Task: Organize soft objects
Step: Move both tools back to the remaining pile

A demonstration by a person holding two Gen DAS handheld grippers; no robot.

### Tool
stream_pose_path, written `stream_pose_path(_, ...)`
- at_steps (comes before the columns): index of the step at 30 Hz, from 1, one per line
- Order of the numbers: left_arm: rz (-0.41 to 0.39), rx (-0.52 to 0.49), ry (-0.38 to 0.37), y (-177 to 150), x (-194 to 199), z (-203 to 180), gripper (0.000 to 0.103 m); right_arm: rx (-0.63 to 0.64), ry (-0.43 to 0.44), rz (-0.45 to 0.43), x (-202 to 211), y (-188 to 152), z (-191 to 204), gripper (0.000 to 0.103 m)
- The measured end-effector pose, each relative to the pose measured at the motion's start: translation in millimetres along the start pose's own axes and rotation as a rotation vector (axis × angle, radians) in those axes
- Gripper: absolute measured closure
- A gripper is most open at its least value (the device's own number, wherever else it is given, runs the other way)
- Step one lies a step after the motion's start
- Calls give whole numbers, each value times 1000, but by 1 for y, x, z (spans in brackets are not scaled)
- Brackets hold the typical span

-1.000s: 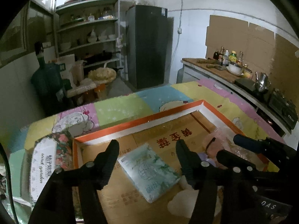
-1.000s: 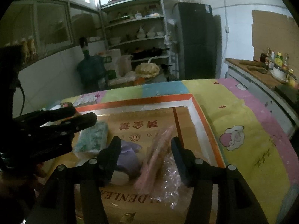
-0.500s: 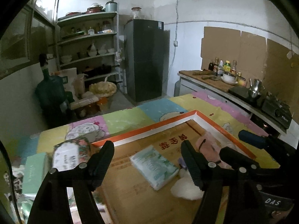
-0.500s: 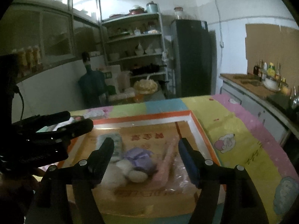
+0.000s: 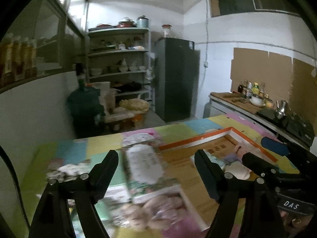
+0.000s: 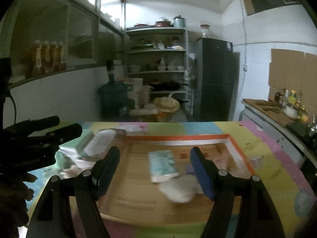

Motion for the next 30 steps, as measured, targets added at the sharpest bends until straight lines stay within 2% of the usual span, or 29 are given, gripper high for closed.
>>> stream_pose_path(5,-17,31,45,-10,12,40,20,24,51,-1,-10,5,36,28)
stream_pose_path(14,-17,100,130,-30,28,107,19,62,112,19,-32,9,94,28)
stream_pose_path(24,-15,130,195,-48,40,150,17,90,154,54,-50,6,130,28)
stream_pose_path(30,19,173,221,-65,39,172,17,76,182,88,-57,-6,139,28)
Point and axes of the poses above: each gripper's, at about its wrist camera, not at the fingertips, and x roughly against the way its jaws point, z to its left, y to its top, the point moved 2 cm from there along -x, roughly the way its jaws point, and after that the axes turned 15 degrees about y, right-handed, at the moved point
